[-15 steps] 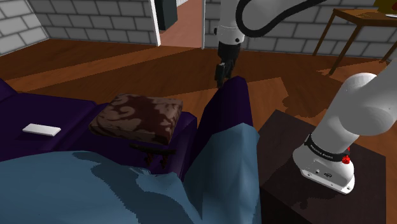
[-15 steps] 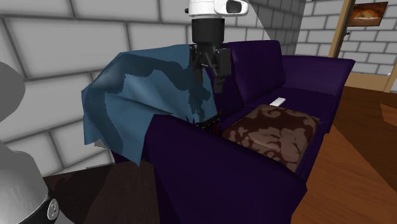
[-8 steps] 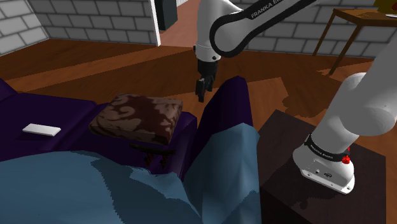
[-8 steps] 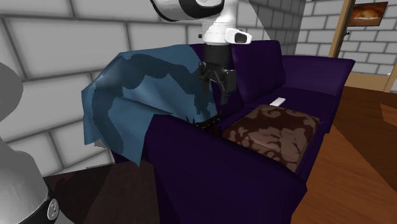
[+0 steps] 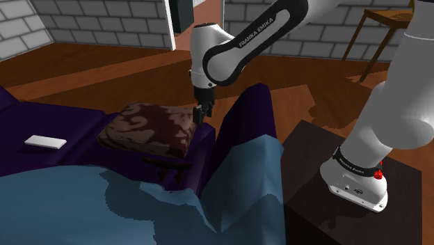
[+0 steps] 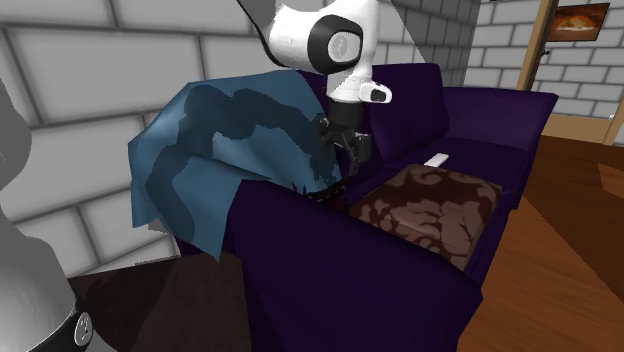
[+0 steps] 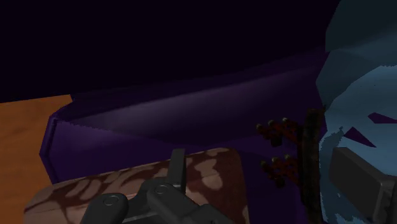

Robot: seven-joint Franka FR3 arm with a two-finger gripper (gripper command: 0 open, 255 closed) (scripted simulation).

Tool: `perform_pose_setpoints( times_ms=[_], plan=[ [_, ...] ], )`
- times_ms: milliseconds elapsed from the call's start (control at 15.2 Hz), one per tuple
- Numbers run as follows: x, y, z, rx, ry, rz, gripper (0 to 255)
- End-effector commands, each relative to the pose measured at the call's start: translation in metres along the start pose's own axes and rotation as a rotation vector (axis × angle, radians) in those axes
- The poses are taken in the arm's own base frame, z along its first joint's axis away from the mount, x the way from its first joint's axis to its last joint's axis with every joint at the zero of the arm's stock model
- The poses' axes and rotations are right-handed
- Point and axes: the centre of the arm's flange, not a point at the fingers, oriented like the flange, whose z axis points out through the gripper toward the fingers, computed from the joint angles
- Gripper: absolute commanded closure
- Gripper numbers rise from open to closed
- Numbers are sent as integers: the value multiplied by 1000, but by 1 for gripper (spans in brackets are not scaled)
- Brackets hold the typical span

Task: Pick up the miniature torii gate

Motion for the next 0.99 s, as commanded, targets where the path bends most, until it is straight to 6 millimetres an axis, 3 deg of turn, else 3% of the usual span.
perform_pose_setpoints(
  times_ms=[0, 924],
  plan=[
    [17, -9, 18, 14, -2, -20, 0],
    [121, -103, 131, 110, -22, -162, 0]
  ],
)
